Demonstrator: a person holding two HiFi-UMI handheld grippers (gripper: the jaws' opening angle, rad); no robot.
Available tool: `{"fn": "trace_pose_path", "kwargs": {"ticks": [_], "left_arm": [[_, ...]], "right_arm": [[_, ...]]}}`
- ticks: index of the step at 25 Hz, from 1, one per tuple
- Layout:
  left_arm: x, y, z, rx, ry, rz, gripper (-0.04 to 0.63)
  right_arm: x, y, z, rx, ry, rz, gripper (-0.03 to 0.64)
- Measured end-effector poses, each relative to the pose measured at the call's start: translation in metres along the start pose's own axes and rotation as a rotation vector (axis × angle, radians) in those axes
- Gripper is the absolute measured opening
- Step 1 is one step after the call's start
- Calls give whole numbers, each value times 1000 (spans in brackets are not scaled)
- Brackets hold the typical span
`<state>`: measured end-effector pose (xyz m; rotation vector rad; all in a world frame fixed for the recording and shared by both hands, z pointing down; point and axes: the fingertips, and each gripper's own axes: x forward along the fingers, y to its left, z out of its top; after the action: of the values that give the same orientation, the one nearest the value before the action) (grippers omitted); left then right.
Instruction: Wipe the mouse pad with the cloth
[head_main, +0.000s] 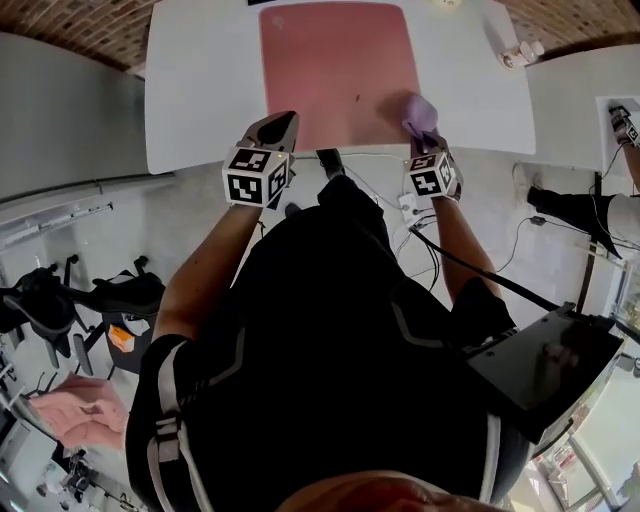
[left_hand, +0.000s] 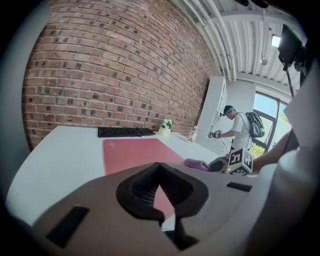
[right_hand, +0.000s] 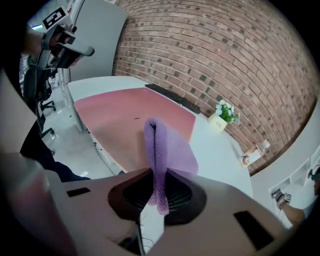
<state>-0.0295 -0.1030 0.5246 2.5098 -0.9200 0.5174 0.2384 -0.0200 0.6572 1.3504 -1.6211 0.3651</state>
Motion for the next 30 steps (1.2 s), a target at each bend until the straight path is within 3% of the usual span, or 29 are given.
{"fn": "trace_pose_path", "kwargs": {"ticks": [16,30], "left_arm": [[-19,22,-22,-78,-4,70,3],[-51,39,-40,-130,-22,151,3]], "right_arm": [[10,60,37,103,-30,176,58],[8,121,86,82,-100,323,58]]}}
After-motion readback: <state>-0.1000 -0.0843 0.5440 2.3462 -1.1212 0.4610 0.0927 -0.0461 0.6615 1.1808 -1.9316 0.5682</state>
